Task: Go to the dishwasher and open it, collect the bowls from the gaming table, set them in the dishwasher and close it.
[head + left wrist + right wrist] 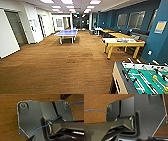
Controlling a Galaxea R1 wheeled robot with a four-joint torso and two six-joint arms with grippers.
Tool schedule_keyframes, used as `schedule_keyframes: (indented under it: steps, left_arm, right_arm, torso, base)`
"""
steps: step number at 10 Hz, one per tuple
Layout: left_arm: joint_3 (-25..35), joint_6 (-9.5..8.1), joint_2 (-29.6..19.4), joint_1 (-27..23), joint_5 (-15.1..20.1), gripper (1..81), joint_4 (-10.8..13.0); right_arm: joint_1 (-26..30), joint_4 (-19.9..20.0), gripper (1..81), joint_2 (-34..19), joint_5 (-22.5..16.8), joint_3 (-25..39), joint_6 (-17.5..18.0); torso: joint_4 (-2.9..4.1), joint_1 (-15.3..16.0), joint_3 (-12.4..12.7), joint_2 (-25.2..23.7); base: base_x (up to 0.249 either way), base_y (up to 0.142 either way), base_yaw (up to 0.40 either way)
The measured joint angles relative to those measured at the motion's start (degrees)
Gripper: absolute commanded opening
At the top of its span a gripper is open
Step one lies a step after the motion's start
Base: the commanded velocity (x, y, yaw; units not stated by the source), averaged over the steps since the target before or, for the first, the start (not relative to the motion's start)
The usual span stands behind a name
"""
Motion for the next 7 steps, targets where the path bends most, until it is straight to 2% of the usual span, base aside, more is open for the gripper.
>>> schedule_keyframes:
  steps: [1,3,5,7]
  left_arm:
    - [0.0,0.0,0.1,0.5,0.3,81.1,0.0]
    - [0.0,0.0,0.1,-1.8,-0.7,81.1,0.0]
    - [0.0,0.0,0.3,0.7,0.3,81.1,0.0]
    - [0.0,0.0,0.1,0.2,0.5,81.1,0.0]
  right_arm:
    - [-0.5,0.0,81.1,-0.1,-0.4,-0.1,0.0]
    - [1.8,0.0,81.1,0.1,0.7,-0.1,0.0]
    - [-0.7,-0.1,81.1,-0.1,-0.3,-0.2,-0.1]
    - [0.1,-0.2,81.1,0.5,-0.2,-0.2,-0.1]
  torso:
    - [0.02,0.0,0.0,0.0]
    - [0.02,0.1,0.0,0.1]
    - [0.02,-0.1,0.0,0.0]
    - [0.02,-0.1,0.0,0.0]
  base:
    - [0.189,0.0,0.0]
    - [0.189,0.0,0.0]
    - [0.189,0.0,0.0]
    - [0.189,0.0,0.0]
